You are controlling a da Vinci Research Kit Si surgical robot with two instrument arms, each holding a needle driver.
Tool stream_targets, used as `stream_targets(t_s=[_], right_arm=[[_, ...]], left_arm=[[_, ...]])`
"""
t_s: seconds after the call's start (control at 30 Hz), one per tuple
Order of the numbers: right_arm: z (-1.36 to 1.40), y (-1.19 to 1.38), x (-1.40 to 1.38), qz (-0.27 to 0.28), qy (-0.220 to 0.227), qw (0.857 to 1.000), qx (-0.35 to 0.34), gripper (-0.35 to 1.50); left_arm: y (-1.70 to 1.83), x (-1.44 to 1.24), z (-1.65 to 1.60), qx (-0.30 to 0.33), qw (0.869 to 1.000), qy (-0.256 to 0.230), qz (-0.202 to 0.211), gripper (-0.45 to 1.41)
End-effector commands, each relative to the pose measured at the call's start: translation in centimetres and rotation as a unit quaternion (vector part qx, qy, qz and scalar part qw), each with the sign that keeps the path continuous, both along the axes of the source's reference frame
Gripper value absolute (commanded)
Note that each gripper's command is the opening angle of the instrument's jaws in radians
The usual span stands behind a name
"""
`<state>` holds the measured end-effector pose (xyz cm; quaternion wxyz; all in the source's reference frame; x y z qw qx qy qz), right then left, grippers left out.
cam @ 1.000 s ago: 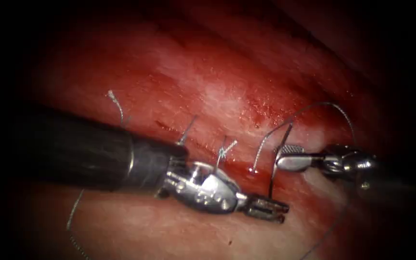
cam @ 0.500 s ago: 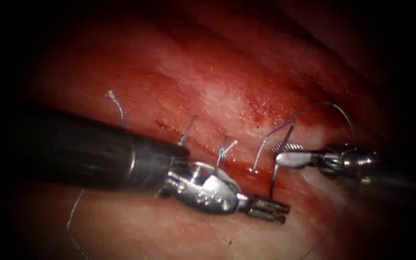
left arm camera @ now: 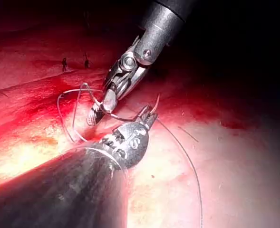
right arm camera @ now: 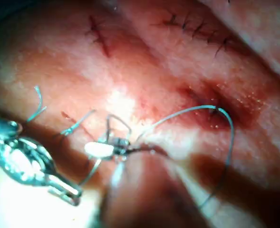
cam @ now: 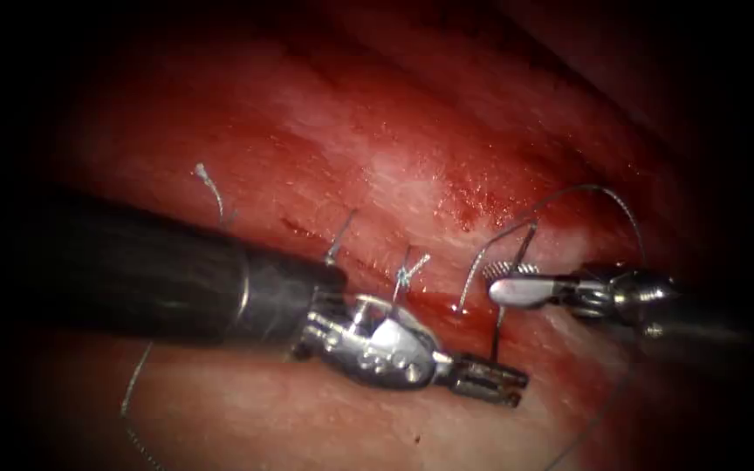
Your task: Wound Closure
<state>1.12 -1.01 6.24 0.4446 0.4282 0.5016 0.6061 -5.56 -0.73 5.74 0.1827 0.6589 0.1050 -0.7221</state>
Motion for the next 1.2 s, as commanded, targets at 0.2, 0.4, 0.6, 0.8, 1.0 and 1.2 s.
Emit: stream_targets(t_s=[0.2, 0.4, 0.6, 0.8, 1.0, 1.2], right_arm=[[0.06, -0.03, 0.05, 0.010, -0.025, 1.000, 0.011, -0.35], [0.07, 0.01, 0.03, 0.026, -0.034, 0.999, -0.004, -0.35], [0.10, 0.07, -0.02, 0.037, -0.041, 0.998, -0.040, -0.35], [0.11, 0.10, -0.10, 0.035, -0.060, 0.993, -0.093, -0.35], [0.10, 0.12, -0.10, 0.027, -0.093, 0.983, -0.157, -0.35], [0.09, 0.12, -0.10, 0.018, -0.133, 0.960, -0.247, -0.35]], left_arm=[[-0.03, -0.04, 0.01, 0.000, 1.000, 0.001, -0.002, -0.45], [-0.05, -0.08, -0.03, 0.037, 0.999, 0.021, -0.014, 0.69], [-0.05, -0.09, -0.07, 0.109, 0.991, 0.064, -0.048, 0.89], [0.05, 0.09, -0.19, 0.163, 0.982, 0.076, -0.050, 0.66], [0.30, 0.27, -0.18, 0.209, 0.968, 0.107, -0.091, -0.01], [0.45, 0.34, 0.06, 0.218, 0.951, 0.183, -0.117, -0.45]])
